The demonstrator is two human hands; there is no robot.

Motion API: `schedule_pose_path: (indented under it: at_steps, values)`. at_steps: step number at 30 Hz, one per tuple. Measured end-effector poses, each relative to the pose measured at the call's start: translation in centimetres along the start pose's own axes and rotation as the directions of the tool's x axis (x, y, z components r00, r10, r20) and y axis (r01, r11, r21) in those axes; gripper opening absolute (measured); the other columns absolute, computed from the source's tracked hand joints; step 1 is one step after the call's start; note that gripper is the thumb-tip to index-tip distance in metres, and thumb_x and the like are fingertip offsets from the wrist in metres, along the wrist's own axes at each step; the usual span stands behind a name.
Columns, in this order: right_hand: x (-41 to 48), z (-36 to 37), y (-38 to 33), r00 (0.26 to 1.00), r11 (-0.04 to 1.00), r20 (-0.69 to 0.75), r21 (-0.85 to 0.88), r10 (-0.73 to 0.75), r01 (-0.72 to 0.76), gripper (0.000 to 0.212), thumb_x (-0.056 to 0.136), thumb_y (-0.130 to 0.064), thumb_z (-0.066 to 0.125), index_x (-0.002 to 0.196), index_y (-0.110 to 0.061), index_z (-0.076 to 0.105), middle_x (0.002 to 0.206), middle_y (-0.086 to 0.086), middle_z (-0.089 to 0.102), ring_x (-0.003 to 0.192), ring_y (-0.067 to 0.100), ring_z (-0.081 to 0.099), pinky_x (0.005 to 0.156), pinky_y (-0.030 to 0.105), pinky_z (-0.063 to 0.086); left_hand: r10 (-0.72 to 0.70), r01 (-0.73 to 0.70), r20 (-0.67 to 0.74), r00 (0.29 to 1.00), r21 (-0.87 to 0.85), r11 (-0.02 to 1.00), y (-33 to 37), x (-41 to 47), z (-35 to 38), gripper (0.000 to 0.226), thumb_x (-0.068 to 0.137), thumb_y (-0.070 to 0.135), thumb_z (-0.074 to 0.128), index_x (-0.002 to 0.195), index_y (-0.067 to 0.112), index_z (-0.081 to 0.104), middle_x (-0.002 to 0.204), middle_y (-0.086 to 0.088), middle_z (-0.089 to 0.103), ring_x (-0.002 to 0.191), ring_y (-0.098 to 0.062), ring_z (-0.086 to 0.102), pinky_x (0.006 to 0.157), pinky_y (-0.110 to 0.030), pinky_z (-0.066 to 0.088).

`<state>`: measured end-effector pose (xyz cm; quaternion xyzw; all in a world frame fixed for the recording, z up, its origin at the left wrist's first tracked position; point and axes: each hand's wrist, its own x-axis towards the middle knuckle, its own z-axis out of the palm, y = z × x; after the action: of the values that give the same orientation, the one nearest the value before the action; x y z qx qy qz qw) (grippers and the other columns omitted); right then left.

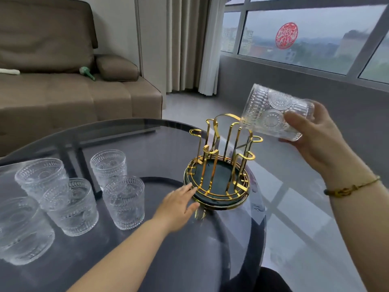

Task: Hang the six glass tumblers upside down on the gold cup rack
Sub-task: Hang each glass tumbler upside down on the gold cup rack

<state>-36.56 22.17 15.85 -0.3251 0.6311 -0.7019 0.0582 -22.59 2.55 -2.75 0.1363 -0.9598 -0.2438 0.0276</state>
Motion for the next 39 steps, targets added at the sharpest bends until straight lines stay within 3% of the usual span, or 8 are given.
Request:
schedule_pose_path:
  at_steps: [3,6,13,22,29,33,36,39]
  values:
    - [3.9,-0.7,-0.6,0.995,0.977,-0.083,-0.212,-0.054,0.036,0.032,0.071,-0.022,0.068,0.09,-0.03,0.045,0.11,0.011,0.055,0.086,0.015,0.064,0.065,0.029,0.057,0.024,-0.024,-0.002,1.0,0.078,0.997,-0.5,0.6,0.2,0.051,0.093,0.041,0.027,0.139,0.027,0.012,0.154,0.004,0.009,0.141,-0.012,0.006,0.115,-0.033,0.006]
    - [7.3,-0.3,-0.3,0.995,0.908,-0.09,-0.419,-0.04,-0.002,0.054,0.066,-0.027,0.073,0.111,-0.021,0.043,0.125,0.014,0.048,0.106,0.028,0.053,0.086,0.046,0.049,0.058,-0.054,-0.023,0.998,0.152,0.987,-1.0,1.0,0.3,0.051,0.092,0.043,0.026,0.139,0.028,0.012,0.154,0.005,0.008,0.141,-0.012,0.004,0.115,-0.032,0.004]
    - [12.0,3.5,0.1,0.99,0.661,0.139,-0.739,-0.037,0.129,0.071,0.066,-0.031,0.072,0.126,-0.019,0.036,0.134,0.011,0.041,0.114,0.021,0.04,0.088,0.028,0.032,0.07,-0.063,-0.045,0.997,0.143,0.988,-1.2,1.8,0.8,0.049,0.092,0.044,0.025,0.138,0.031,0.014,0.154,0.008,0.01,0.14,-0.008,0.005,0.114,-0.029,0.001]
    - [15.0,6.7,3.3,0.923,0.573,0.355,-0.792,0.149,0.212,0.076,0.067,-0.033,0.071,0.13,-0.021,0.03,0.14,0.009,0.036,0.123,0.023,0.036,0.088,0.026,0.028,0.087,-0.071,-0.136,0.987,0.114,0.991,-2.8,1.3,0.3,0.046,0.092,0.044,0.026,0.136,0.031,0.025,0.151,0.011,0.018,0.139,-0.004,0.009,0.105,-0.018,-0.005]
    - [14.9,9.3,6.1,0.867,0.564,0.434,-0.791,0.246,0.236,0.079,0.066,-0.026,0.072,0.13,-0.016,0.029,0.139,0.01,0.037,0.124,0.025,0.036,0.093,0.027,0.031,0.068,-0.069,-0.267,0.961,0.009,0.998,-2.9,0.5,0.7,0.044,0.09,0.039,0.039,0.132,0.025,0.037,0.148,0.007,0.028,0.135,-0.01,0.029,0.105,-0.021,0.015]
    - [14.5,10.2,7.4,0.826,0.572,0.432,-0.802,0.362,0.169,0.067,0.072,-0.018,0.066,0.13,-0.013,0.032,0.137,0.016,0.04,0.124,0.029,0.039,0.096,0.032,0.035,0.044,-0.038,-0.229,0.973,0.029,0.999,-3.2,0.6,0.9,0.049,0.089,0.049,0.025,0.134,0.031,0.029,0.15,0.013,0.021,0.136,-0.005,0.022,0.102,-0.016,0.009]
    - [14.1,10.9,7.4,0.789,0.69,0.38,-0.72,0.483,-0.076,0.046,0.087,-0.032,0.044,0.127,-0.011,0.04,0.141,0.015,0.038,0.128,0.029,0.036,0.103,0.034,0.031,0.026,-0.021,-0.201,0.979,0.028,0.999,-3.2,0.5,0.6,0.084,0.067,0.069,-0.006,0.134,0.032,0.028,0.15,0.014,0.019,0.136,-0.005,0.022,0.101,-0.016,0.008]
    - [14.3,11.3,8.0,0.755,0.68,0.417,-0.732,0.506,-0.051,0.067,0.075,-0.042,0.055,0.131,-0.01,0.034,0.141,0.015,0.036,0.128,0.03,0.036,0.103,0.034,0.032,0.004,0.0,-0.196,0.981,0.021,1.0,-3.2,0.5,0.5,0.104,0.053,0.076,-0.02,0.134,0.032,0.028,0.149,0.016,0.018,0.136,-0.005,0.023,0.103,-0.016,0.012]
